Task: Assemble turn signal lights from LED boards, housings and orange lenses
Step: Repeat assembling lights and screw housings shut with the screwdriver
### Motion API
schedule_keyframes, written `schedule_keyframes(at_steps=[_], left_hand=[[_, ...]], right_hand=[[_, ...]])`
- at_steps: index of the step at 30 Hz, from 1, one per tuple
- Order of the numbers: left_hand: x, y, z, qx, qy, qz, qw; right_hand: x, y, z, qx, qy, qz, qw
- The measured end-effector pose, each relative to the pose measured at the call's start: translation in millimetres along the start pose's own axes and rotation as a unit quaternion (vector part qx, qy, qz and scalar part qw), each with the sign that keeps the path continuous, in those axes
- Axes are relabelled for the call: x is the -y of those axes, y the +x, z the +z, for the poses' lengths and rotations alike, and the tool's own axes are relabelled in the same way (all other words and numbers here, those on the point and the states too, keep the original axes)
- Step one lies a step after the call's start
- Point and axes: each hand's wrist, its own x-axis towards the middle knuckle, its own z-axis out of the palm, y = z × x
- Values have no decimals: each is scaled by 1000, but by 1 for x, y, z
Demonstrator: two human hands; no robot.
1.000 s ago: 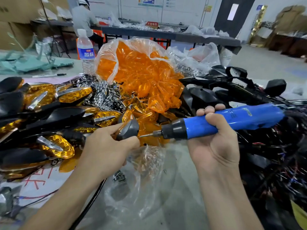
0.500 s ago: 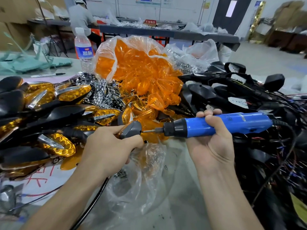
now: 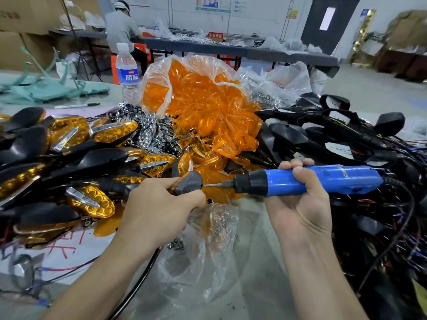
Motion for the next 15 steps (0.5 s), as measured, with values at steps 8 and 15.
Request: schedule_keyframes(at_steps=[8, 15], left_hand=[[-1, 0, 0, -21, 57, 7, 998], [-1, -1, 1, -15, 76, 14, 997]], right_hand=[[-4, -2, -1, 6, -23, 3, 1000], [-3, 2, -4, -4, -13, 9, 1000]])
